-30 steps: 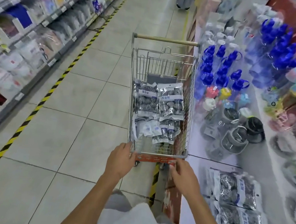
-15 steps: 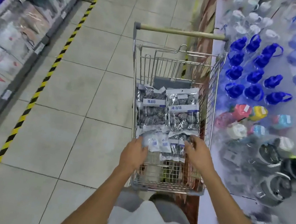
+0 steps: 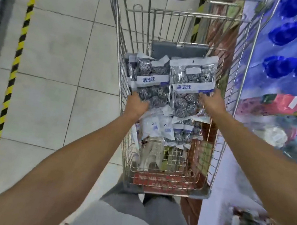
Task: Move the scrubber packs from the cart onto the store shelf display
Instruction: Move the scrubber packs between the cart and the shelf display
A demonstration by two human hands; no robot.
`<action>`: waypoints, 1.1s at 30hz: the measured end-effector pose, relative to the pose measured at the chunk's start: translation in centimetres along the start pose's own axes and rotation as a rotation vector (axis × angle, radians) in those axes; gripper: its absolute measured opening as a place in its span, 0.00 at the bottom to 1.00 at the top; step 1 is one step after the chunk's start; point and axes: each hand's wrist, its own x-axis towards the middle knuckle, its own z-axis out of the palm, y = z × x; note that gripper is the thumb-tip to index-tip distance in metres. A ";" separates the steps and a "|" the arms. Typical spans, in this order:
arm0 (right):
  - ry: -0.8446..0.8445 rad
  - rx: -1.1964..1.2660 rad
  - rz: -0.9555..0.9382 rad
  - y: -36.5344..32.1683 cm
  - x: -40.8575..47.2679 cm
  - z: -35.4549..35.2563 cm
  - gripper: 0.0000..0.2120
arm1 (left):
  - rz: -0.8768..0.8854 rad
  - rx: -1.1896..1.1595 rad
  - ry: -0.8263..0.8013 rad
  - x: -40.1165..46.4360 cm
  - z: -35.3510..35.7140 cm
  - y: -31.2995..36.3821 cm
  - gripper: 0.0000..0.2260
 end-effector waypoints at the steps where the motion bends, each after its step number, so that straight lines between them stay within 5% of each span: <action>1: 0.007 -0.019 0.010 0.0 1.2 0.1 0.26 | -0.033 -0.024 0.000 0.9 0.1 0.3 0.24; 14: -0.055 -0.107 0.068 2.1 8.2 2.7 0.24 | -0.197 -0.230 -0.043 7.3 1.9 0.7 0.27; 26: -0.282 0.123 -0.047 4.5 4.7 1.5 0.24 | -0.120 -0.361 -0.075 4.8 1.5 1.8 0.16; 33: -0.210 0.439 -0.008 5.0 -2.7 -1.7 0.26 | -0.081 -0.492 -0.170 -2.7 -0.8 1.9 0.22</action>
